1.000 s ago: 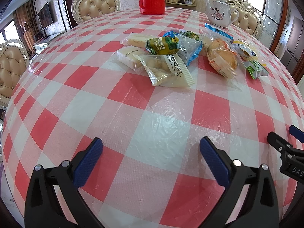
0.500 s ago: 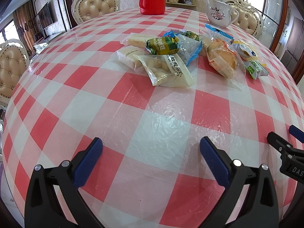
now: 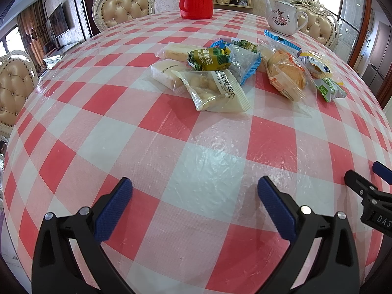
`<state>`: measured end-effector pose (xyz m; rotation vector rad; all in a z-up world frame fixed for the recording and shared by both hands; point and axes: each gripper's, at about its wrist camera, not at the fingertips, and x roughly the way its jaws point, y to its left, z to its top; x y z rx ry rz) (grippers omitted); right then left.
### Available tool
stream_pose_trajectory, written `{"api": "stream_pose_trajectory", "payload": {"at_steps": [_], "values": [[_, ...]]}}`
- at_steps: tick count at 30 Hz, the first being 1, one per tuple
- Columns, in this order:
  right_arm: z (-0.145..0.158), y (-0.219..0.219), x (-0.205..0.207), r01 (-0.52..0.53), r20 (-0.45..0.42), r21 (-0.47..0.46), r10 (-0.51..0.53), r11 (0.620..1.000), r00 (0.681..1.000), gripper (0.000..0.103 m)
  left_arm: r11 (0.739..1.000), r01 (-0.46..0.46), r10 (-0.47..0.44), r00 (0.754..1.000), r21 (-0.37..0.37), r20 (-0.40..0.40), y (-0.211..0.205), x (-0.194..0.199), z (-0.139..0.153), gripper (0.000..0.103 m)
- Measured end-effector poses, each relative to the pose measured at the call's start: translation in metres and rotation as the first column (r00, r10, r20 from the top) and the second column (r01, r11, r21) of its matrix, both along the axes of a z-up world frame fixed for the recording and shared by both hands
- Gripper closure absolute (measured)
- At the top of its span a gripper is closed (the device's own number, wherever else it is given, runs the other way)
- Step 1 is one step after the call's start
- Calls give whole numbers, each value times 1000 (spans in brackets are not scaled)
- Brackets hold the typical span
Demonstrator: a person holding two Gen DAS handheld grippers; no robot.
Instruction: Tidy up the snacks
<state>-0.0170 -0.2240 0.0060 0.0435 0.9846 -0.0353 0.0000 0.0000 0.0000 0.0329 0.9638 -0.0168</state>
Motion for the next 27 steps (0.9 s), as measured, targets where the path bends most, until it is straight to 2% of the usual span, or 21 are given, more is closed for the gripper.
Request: {"api": "stream_pose_trajectory", "payload": {"at_steps": [20,23,25,27], "values": [[0,0,0,0,0,0,0,1000,1000,4,1000,-11,11,1000,2,-1,0,-1,0,1],[-1,0,0,0,0,0,0,1000,1000,4,1000,-1,1,1000,2,-24,1,-1,1,1],[-1,1,-1,-6,0,-1,6,1000,1000,4,999,44,-45,997,-13,-62,3,4,2,1],[-1,1,0,-22,-13,-2,22,1000,1000,4,997,23,-27,999,-73,-41,14,8,5,1]]}}
